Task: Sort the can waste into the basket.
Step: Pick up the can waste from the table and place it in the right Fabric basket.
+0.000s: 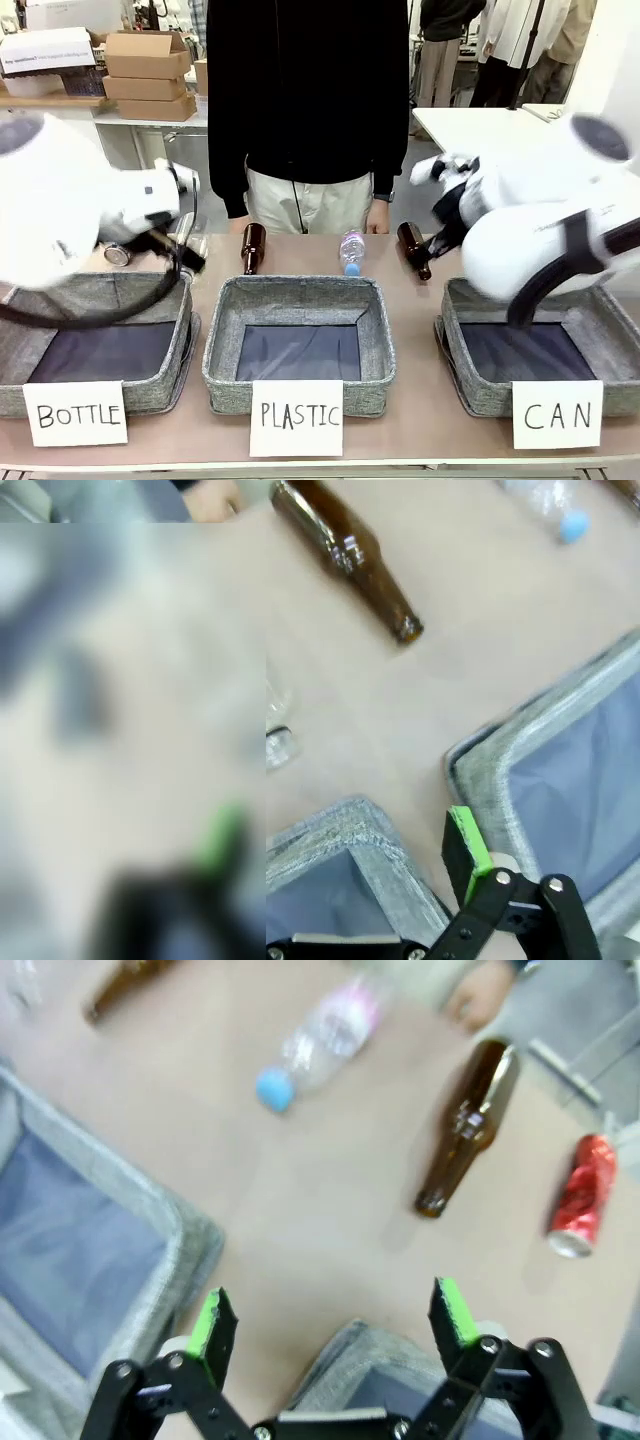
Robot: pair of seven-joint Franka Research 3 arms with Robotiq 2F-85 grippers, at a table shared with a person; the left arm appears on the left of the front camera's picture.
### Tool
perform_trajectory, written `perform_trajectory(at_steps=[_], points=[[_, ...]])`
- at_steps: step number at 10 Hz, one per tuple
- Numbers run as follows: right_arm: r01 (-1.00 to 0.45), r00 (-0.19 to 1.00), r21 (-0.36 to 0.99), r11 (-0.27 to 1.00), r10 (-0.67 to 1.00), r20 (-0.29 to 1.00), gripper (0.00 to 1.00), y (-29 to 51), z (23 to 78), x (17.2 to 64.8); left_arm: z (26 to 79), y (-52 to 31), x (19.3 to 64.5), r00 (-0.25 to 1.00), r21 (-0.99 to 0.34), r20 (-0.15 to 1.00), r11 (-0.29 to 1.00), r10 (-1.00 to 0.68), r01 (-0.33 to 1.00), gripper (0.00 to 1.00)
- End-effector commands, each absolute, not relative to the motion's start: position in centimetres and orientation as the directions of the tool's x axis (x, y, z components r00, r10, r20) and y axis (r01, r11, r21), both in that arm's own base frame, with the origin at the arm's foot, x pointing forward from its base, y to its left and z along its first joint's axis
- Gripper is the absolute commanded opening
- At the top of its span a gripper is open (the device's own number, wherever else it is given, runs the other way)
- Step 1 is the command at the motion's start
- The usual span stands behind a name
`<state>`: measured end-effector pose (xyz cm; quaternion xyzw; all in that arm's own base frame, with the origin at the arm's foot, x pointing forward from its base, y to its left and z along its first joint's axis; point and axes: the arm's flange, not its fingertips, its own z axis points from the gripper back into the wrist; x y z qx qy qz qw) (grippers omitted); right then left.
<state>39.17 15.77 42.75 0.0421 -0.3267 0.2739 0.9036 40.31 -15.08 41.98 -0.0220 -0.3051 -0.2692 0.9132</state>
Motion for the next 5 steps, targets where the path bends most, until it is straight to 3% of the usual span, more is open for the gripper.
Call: perform_trajectory(at_steps=[1,2,3,4,5], points=[[-0.469,0.676,0.013,0.883,0.35,0.648,1.0,12.8,49.9,35.6,51.0,-14.7,36.1,0.764,0.03,0.568,0.935,-0.307,0.353,1.0],[-0.438,0.757,0.073,0.896,0.323,0.568,1.0,11.4,51.6,33.3,53.0,-14.7,33.2,0.807,-0.003,0.518,0.943,-0.283,0.333,1.0],[-0.418,0.733,0.036,0.908,0.313,0.604,1.0,10.3,51.7,31.6,52.9,-14.4,30.6,0.701,0.057,0.537,0.85,-0.469,0.524,1.0],[-0.475,0.681,0.001,0.88,0.366,0.634,1.0,13.0,49.6,36.1,50.4,-14.3,36.3,0.74,0.054,0.574,0.917,-0.352,0.395,1.0],[-0.475,0.681,0.001,0.88,0.366,0.634,1.0,13.0,49.6,36.1,50.4,-14.3,36.3,0.74,0.054,0.574,0.917,-0.352,0.395,1.0]])
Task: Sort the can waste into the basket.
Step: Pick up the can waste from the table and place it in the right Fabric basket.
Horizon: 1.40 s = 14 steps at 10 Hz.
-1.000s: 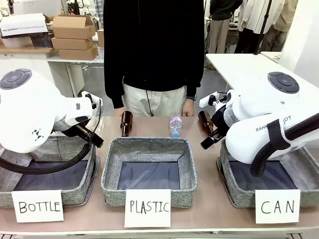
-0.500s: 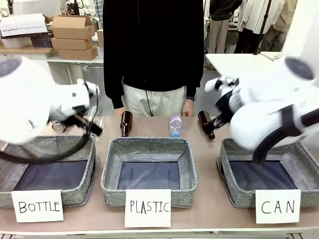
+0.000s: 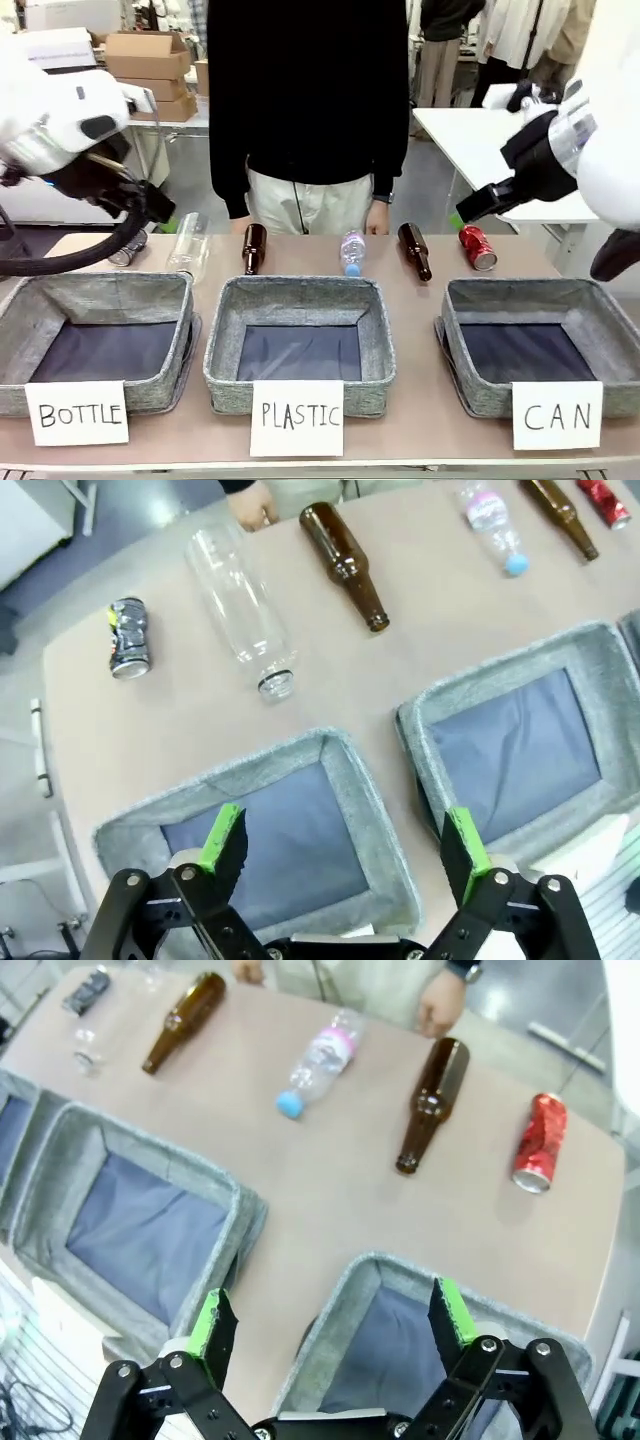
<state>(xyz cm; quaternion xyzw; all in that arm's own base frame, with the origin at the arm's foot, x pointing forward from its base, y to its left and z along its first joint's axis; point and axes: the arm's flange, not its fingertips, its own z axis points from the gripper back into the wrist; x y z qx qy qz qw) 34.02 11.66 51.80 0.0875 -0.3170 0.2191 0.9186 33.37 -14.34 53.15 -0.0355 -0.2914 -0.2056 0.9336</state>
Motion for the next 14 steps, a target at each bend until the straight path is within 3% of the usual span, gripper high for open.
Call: perform_trajectory(at_steps=[1,2,3,4,5,7,9,10,11,14], points=[[-0.455,0.705,0.031,0.89,0.339,0.623,1.0,11.2,52.6,33.5,54.0,-14.5,32.3,0.742,0.053,0.557,0.908,-0.372,0.415,1.0],[-0.407,0.76,0.24,0.881,0.181,0.624,1.0,9.9,52.8,33.1,54.8,-13.5,32.3,0.758,-0.134,0.58,0.883,-0.298,0.45,1.0],[-0.367,0.839,0.549,0.751,0.012,0.544,1.0,7.5,53.7,32.2,56.7,-11.8,32.3,0.857,-0.451,0.506,0.815,-0.102,0.364,1.0],[-0.332,0.891,0.769,0.546,-0.087,0.447,1.0,4.5,54.3,31.3,58.1,-9.8,32.5,0.947,-0.657,0.307,0.741,0.097,0.137,1.0],[-0.24,0.912,0.86,0.451,-0.2,0.359,1.0,1.6,54.2,31.0,58.2,-7.6,32.4,0.964,-0.791,0.208,0.608,0.165,0.067,1.0],[-0.115,0.907,0.962,0.247,-0.368,0.203,1.0,-3.5,52.7,30.7,56.1,-1.7,31.9,0.954,-0.905,0.058,0.419,0.295,-0.074,1.0],[-0.13,0.781,0.989,0.077,-0.606,0.15,1.0,-7.5,50.7,30.1,53.5,2.5,31.0,0.9,-0.925,-0.028,0.331,0.435,-0.188,1.0],[-0.063,0.742,0.989,0.135,-0.656,0.137,1.0,-7.5,49.9,30.4,52.2,3.9,30.8,0.886,-0.936,-0.021,0.303,0.463,-0.181,1.0],[-0.168,0.881,0.949,0.268,-0.39,0.267,1.0,-7.7,52.9,30.4,55.0,2.3,31.3,0.958,-0.898,0.075,0.436,0.277,-0.056,1.0],[-0.168,0.881,0.949,0.268,-0.39,0.267,1.0,-7.7,52.9,30.4,55.0,2.3,31.3,0.958,-0.898,0.075,0.436,0.277,-0.056,1.0]])
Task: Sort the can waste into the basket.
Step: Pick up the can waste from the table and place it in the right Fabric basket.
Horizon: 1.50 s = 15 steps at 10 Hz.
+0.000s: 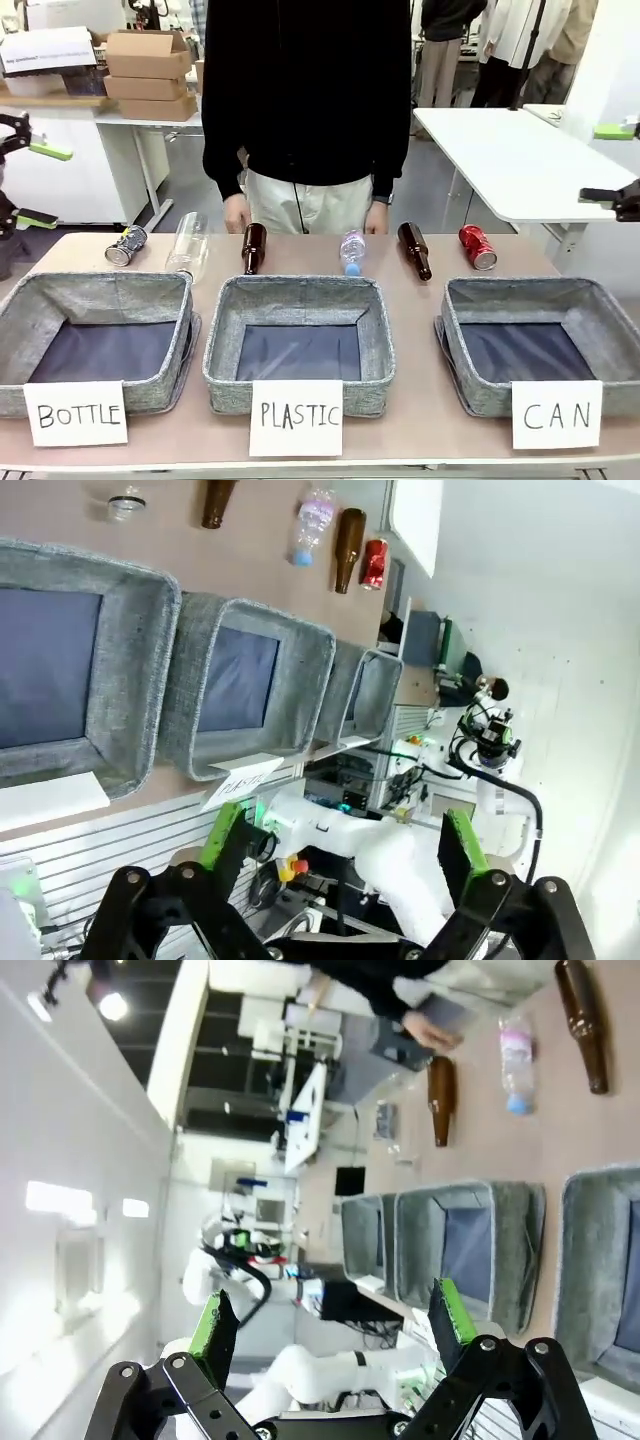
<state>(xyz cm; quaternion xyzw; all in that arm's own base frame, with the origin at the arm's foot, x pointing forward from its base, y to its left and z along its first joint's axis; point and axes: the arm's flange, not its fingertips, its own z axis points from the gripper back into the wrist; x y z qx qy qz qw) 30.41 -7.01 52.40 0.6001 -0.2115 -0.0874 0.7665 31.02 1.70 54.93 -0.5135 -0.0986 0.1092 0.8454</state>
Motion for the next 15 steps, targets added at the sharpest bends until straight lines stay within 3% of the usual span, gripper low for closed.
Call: perform_trajectory(at_steps=[1,8,9,10,12,14,15], points=[[-0.168,0.881,0.949,0.268,-0.39,0.267,1.0,-7.7,52.9,30.4,55.0,2.3,31.3,0.958,-0.898,0.075,0.436,0.277,-0.056,1.0],[-0.131,0.887,0.951,0.279,-0.396,0.238,1.0,-7.9,52.8,29.8,55.0,2.3,31.3,0.958,-0.898,0.075,0.436,0.277,-0.056,1.0],[-0.053,0.861,0.814,0.578,-0.387,0.331,1.0,-6.3,52.9,32.5,55.0,2.3,31.3,0.958,-0.898,0.075,0.436,0.277,-0.056,1.0],[-0.04,0.858,0.616,0.786,-0.289,0.424,1.0,-5.0,52.6,35.6,55.0,2.3,31.3,0.958,-0.898,0.075,0.436,0.277,-0.056,1.0],[-0.122,0.926,0.361,0.925,-0.025,0.377,1.0,-3.6,50.6,40.5,55.0,2.3,31.3,0.958,-0.898,0.075,0.436,0.277,-0.056,1.0],[-0.086,0.961,0.331,0.94,-0.01,0.277,1.0,-3.5,48.4,42.1,55.0,2.3,31.3,0.958,-0.898,0.075,0.436,0.277,-0.056,1.0],[-0.087,0.966,0.587,0.805,-0.075,0.246,1.0,-3.6,49.5,39.0,55.0,2.3,31.3,0.958,-0.898,0.075,0.436,0.277,-0.056,1.0]])
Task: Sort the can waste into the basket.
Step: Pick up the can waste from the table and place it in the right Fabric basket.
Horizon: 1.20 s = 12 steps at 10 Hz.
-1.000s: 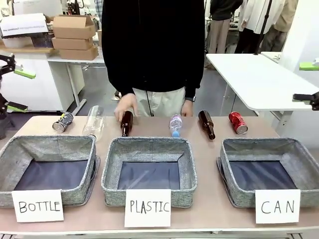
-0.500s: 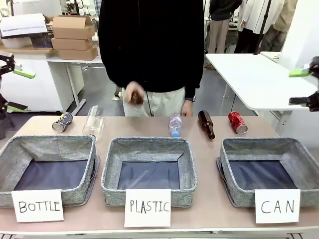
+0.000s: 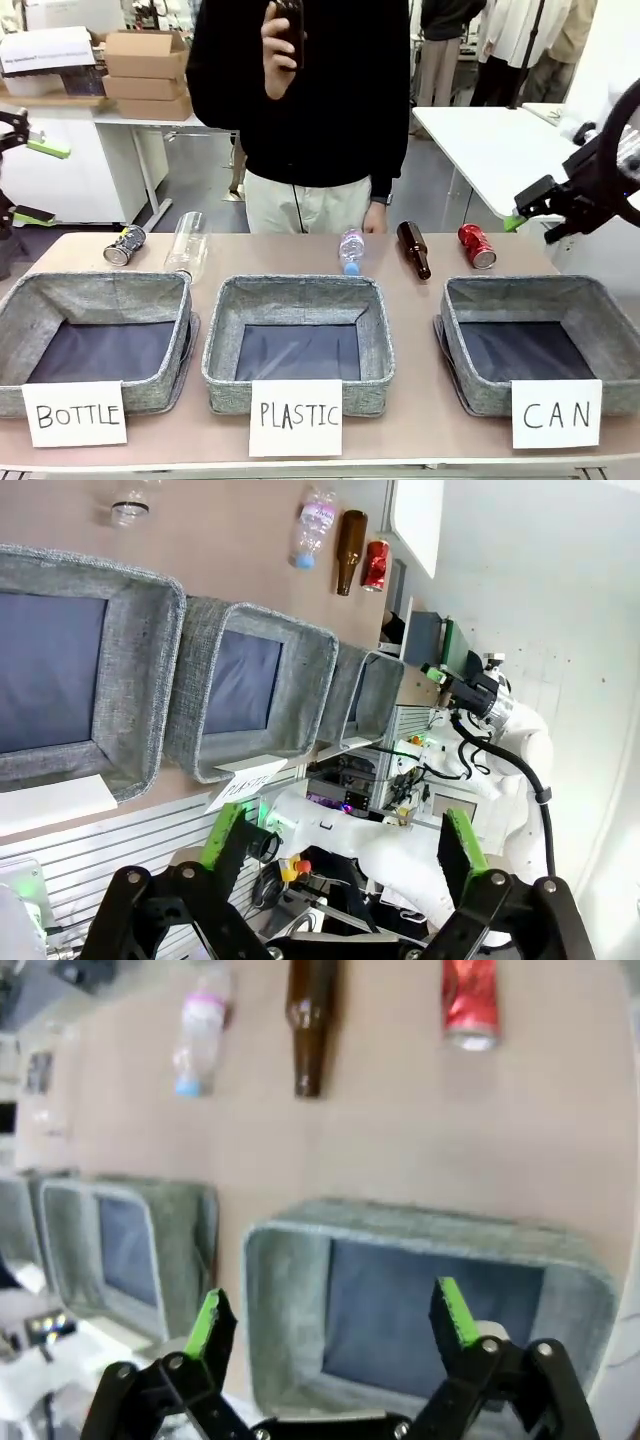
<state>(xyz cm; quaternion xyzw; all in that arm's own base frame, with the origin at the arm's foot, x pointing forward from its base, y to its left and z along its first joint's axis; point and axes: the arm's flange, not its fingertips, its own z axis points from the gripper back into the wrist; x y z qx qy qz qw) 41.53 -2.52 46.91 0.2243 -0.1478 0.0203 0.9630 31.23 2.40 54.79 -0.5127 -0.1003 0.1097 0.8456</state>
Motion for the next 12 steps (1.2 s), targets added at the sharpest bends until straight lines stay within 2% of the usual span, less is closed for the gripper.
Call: perform_trajectory(at_steps=[1,2,3,4,6,8,10,12], points=[[-0.109,0.936,0.396,0.912,-0.04,0.349,1.0,-2.1,48.0,41.6,55.0,2.3,31.3,0.958,-0.898,0.075,0.436,0.277,-0.056,1.0],[-0.109,0.936,0.396,0.912,-0.04,0.349,1.0,-2.1,48.0,41.6,55.0,2.3,31.3,0.958,-0.898,0.075,0.436,0.277,-0.056,1.0],[-0.111,0.955,0.434,0.894,-0.024,0.295,1.0,-3.0,47.0,41.3,55.0,2.3,31.3,0.958,-0.898,0.075,0.436,0.277,-0.056,1.0],[-0.13,0.959,0.3,0.945,0.043,0.279,1.0,-2.2,47.2,44.3,55.0,2.3,31.3,0.958,-0.898,0.075,0.436,0.277,-0.056,1.0],[-0.118,0.969,0.13,0.984,0.086,0.231,1.0,-2.2,48.0,51.3,55.0,2.3,31.3,0.958,-0.898,0.075,0.436,0.277,-0.056,1.0],[-0.07,0.986,-0.043,0.997,0.076,0.148,1.0,-1.6,45.0,59.4,55.0,2.3,31.3,0.958,-0.898,0.075,0.436,0.277,-0.056,1.0],[-0.145,0.981,0.017,0.989,0.142,0.131,1.0,-1.7,40.3,64.3,55.0,2.3,31.3,0.958,-0.898,0.075,0.436,0.277,-0.056,1.0],[-0.129,0.984,0.087,0.988,0.117,0.131,1.0,-2.2,37.3,66.2,55.0,2.3,31.3,0.958,-0.898,0.075,0.436,0.277,-0.056,1.0]])
